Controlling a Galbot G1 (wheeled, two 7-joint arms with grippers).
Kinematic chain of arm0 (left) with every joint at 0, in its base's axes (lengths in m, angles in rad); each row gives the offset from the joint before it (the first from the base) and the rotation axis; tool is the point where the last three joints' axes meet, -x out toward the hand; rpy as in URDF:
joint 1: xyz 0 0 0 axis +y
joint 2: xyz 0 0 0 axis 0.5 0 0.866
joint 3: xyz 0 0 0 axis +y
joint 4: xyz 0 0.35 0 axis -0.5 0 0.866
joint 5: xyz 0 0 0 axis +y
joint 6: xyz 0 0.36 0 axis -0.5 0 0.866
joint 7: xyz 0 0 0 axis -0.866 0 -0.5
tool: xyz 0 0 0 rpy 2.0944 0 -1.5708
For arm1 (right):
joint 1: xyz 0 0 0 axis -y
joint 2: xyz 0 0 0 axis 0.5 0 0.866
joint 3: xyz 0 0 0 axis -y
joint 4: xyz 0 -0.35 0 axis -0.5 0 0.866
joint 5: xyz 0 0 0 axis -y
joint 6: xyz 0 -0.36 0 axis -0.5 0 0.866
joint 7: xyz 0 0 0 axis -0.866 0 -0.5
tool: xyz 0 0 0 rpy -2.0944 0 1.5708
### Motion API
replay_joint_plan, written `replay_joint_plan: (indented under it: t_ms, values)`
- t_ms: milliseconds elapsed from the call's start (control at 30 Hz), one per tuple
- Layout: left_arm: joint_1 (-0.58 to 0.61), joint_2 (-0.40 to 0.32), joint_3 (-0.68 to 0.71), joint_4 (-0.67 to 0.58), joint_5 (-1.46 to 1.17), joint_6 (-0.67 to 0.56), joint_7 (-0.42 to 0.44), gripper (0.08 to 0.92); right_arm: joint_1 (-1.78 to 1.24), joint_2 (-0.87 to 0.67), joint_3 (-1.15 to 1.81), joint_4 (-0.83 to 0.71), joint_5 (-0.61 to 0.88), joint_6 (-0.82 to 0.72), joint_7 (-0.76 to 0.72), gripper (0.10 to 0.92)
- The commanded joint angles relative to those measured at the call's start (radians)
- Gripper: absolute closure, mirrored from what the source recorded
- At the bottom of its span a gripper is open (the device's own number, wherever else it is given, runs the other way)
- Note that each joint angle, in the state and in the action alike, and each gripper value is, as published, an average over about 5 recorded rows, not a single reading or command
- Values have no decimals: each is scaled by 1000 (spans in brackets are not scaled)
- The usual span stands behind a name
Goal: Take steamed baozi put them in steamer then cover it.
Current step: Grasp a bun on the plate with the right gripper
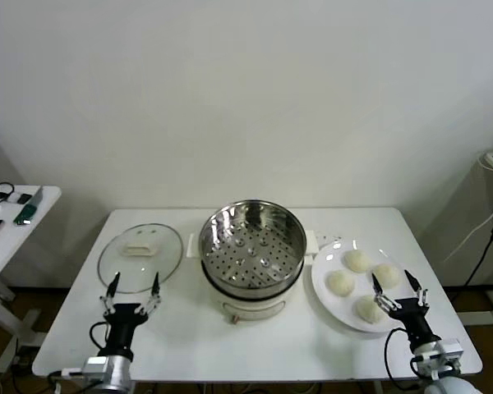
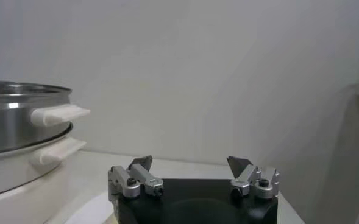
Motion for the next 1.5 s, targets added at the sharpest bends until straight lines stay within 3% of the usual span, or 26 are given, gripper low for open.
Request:
replay_joint_plan:
  t_ms: [33,233,400,667,1000,1500]
  values:
    - [16,3,9,-4,38,-21,-23,177,58,-107,-2,12,-69,-83,-49,203]
    - [27,19,10,-6,36,-36,-43,177,199,-394,-67,-70,-128,-202,-167,203]
    - [35,30,10,-10,30,-37,-51,177,325,-625,-155,-166,-148,-293,-376,203]
    - [32,34,19,-2,22,-39,-54,177,729,-812,-608,-332,-218,-295,-650,203]
    - [33,44,11,-19,2,-18,-54,177,1398,-759,-1378,-532,-203,-286,-830,203]
    - [10,52,4,-5,-11,10,-55,177,1544,-446,-1581,-858,-295,-226,-890,203]
